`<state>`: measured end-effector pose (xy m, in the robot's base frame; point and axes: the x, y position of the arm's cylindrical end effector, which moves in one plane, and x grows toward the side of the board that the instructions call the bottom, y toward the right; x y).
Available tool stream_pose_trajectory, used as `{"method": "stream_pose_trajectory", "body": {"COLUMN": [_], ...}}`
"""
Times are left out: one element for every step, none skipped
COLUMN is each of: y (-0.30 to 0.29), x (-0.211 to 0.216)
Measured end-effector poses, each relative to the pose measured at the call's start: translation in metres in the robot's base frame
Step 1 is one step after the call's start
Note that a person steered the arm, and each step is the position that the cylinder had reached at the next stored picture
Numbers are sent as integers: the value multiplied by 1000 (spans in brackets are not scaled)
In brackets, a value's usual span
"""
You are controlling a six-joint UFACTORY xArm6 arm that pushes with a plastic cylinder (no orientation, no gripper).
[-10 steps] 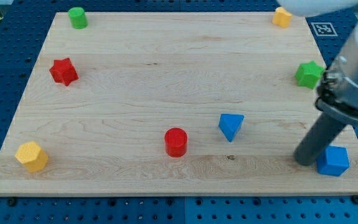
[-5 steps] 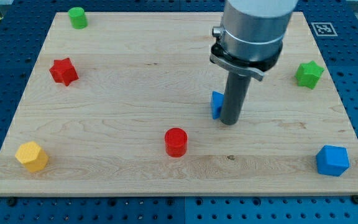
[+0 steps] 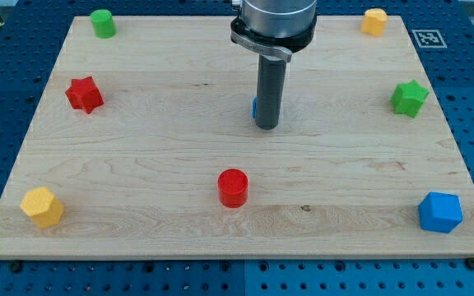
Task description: Move the blue triangle to the top center of the board
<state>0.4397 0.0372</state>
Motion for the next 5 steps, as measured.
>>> {"method": "stream_pose_trajectory", "body": {"y": [0,-3,-8,-16,-16], "x": [0,-14,-30,-47,-68]}}
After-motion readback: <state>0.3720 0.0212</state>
